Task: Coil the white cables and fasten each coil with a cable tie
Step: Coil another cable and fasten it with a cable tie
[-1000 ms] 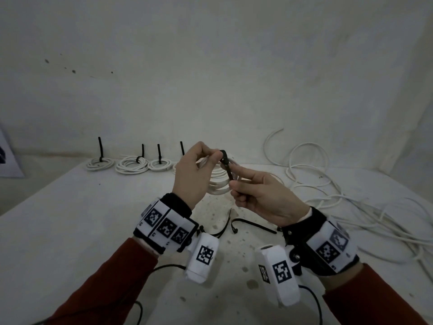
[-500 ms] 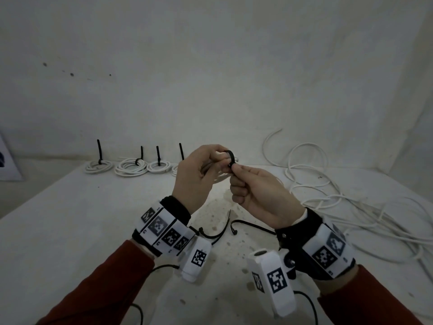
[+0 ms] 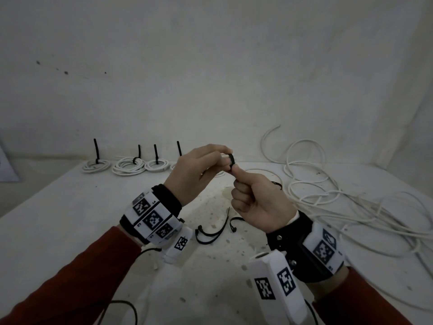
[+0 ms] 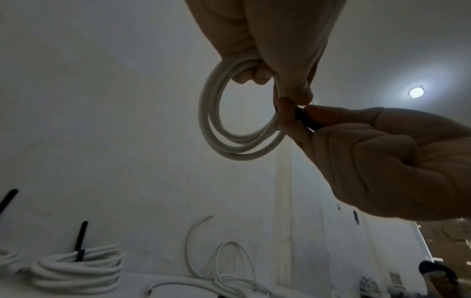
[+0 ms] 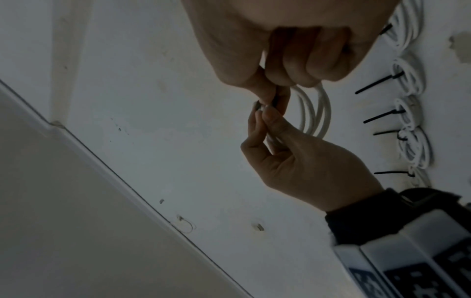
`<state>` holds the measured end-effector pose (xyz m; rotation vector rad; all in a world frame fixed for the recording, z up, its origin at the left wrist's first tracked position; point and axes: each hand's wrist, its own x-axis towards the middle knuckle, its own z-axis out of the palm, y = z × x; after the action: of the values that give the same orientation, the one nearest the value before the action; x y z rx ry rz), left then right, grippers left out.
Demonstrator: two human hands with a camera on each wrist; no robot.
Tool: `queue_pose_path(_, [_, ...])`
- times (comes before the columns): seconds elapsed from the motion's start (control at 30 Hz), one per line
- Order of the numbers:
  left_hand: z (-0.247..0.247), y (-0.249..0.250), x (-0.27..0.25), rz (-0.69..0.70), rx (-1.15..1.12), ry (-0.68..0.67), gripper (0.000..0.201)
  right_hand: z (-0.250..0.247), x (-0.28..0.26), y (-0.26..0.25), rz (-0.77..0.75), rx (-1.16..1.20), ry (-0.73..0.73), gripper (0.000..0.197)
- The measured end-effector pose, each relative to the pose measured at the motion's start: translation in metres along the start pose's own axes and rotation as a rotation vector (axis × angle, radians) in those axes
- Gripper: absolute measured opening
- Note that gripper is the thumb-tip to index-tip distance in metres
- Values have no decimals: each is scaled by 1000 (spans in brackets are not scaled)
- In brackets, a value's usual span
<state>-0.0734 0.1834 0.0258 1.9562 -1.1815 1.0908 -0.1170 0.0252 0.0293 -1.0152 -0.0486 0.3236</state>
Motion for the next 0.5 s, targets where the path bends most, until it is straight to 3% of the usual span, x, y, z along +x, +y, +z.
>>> queue_pose_path(0.1, [4, -5, -5, -51, 23, 0, 4, -3, 6, 4, -2, -51, 20, 15])
queue_pose_path(0.17, [10, -6, -9, -166, -13, 31, 3, -5, 14, 4, -17, -165, 57, 20])
queue_pose_path(0.3, [21, -13, -14, -592, -244, 137, 10, -10, 28, 1, -69, -387, 193, 33])
queue_pose_path(0.4, [23, -27, -15, -888, -337, 214, 14, -15, 39, 0, -95, -510, 301, 14])
queue_pose_path(0.43, [23, -31, -15, -968, -391, 232, 15, -15, 42, 0, -73, -557, 297, 11])
queue_pose_path(0.5, [22, -36, -16, -1101, -557, 263, 15, -16, 49, 1, 18, -630, 210, 24])
